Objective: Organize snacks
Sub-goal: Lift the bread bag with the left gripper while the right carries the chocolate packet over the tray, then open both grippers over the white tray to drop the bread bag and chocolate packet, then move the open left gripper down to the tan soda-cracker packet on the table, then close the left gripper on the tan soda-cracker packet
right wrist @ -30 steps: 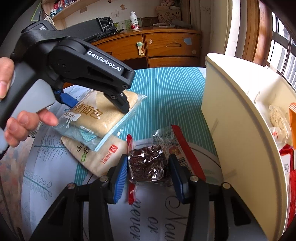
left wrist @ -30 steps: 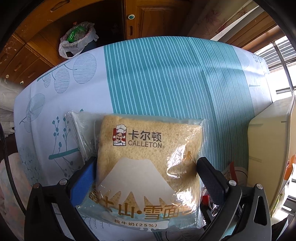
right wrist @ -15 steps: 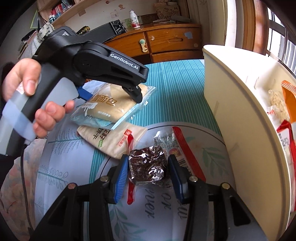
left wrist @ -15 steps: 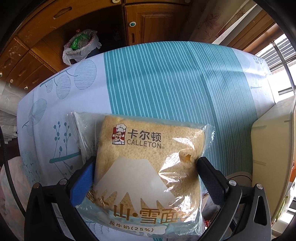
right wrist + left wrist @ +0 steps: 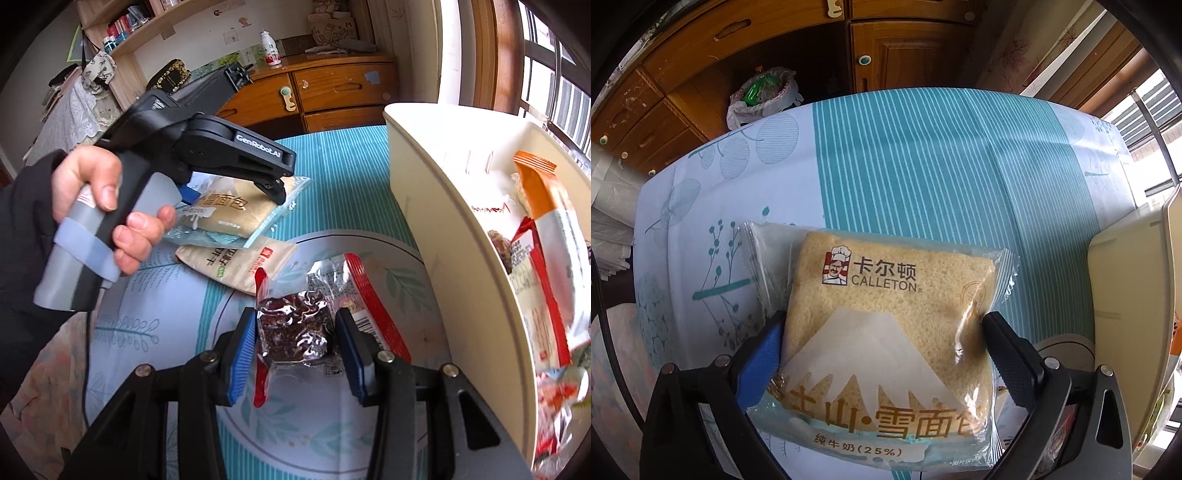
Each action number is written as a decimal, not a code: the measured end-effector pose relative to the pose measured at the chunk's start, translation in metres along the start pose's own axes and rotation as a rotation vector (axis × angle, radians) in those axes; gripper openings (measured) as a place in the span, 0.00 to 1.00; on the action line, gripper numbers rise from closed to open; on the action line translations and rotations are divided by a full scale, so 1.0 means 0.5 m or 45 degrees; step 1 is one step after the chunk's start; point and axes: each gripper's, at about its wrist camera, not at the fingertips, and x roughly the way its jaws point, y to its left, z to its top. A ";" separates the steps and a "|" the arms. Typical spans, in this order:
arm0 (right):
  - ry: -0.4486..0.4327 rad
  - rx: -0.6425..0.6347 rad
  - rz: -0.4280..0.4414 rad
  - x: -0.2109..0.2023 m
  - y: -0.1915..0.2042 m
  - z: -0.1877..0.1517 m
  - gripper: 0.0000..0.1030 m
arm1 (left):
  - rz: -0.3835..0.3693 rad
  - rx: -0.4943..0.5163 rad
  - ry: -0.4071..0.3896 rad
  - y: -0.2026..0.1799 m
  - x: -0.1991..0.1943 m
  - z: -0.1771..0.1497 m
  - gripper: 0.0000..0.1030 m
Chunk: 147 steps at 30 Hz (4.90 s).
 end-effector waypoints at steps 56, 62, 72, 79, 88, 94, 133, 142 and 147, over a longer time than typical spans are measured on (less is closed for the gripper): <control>-0.284 -0.292 0.022 -0.395 -0.273 0.043 0.43 | -0.276 -0.014 -0.599 -0.378 -0.385 -0.163 0.93; -0.296 -0.238 -0.020 -0.378 -0.335 0.067 0.43 | -0.301 -0.001 -0.622 -0.420 -0.350 -0.141 0.93; -0.315 -0.166 -0.016 -0.332 -0.424 0.103 0.44 | -0.309 0.006 -0.592 -0.487 -0.287 -0.093 0.95; -0.315 -0.107 -0.027 -0.299 -0.454 0.117 0.44 | -0.337 0.065 -0.561 -0.512 -0.265 -0.089 0.96; -0.288 -0.122 -0.004 -0.298 -0.438 0.116 0.44 | -0.369 0.027 -0.603 -0.480 -0.296 -0.107 0.96; -0.263 -0.165 0.018 -0.302 -0.405 0.114 0.44 | -0.334 -0.061 -0.622 -0.414 -0.313 -0.136 0.96; -0.005 -0.277 -0.276 -0.178 -0.053 0.041 0.73 | -0.307 -1.278 -0.109 0.083 -0.056 -0.283 0.97; 0.044 -0.250 -0.300 -0.156 -0.059 0.041 0.73 | -0.187 -1.280 -0.004 0.074 -0.023 -0.254 0.97; 0.057 -0.201 -0.320 -0.149 -0.074 0.045 0.73 | -0.078 -1.212 0.057 0.053 -0.013 -0.227 0.97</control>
